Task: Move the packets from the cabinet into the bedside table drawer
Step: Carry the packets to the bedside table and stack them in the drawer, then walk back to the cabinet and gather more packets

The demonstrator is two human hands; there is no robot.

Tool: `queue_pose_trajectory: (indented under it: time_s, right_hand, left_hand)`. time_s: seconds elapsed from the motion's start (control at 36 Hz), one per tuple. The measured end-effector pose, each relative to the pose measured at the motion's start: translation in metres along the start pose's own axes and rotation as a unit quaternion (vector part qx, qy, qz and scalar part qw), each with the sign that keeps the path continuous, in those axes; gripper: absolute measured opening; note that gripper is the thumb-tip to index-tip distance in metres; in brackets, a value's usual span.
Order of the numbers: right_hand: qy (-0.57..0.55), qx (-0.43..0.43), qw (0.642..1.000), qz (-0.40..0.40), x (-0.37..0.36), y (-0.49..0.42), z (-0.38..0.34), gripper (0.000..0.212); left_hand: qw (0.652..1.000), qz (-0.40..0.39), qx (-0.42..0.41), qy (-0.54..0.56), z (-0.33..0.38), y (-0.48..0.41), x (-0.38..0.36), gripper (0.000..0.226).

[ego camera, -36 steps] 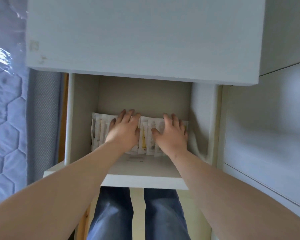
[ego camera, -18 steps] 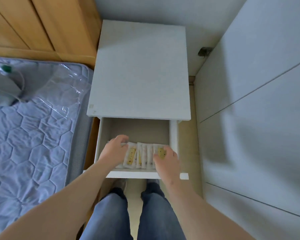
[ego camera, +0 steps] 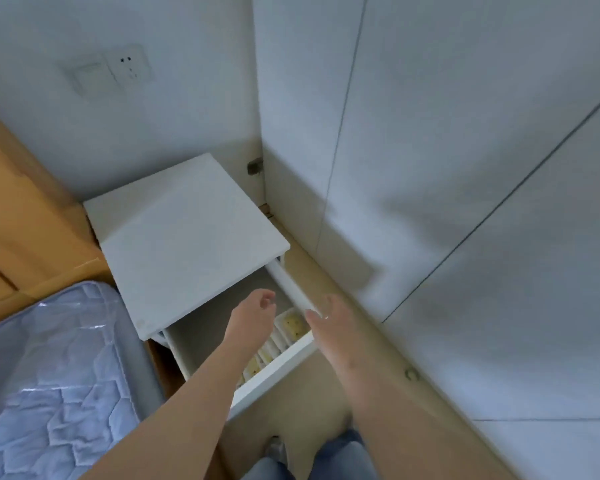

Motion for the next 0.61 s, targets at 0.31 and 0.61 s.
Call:
queue_pose_trajectory:
  time_s: [0.31,0.61]
  right_hand:
    - [-0.096,-0.04,0.95,0.293,0.201,0.122,0.062,0.053]
    - [-0.094,-0.106,0.818,0.558,0.421,0.418,0.203,0.047]
  left_hand:
    - [0.946,-0.137,-0.249,-0.154,0.138,0.161,-0.17,0.032]
    - [0.794,-0.31,-0.467,-0.236,0.164,0.483,-0.428,0.03]
Point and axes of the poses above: each hand's wrist, its own y-axis away from the middle knuckle, its own x-axis out of the back of the hand, z = x × y, the point moved 8 cm from there along -y, towards the middle knuckle, and after that the axes turned 15 degrees about x, right-handed, at the moved point
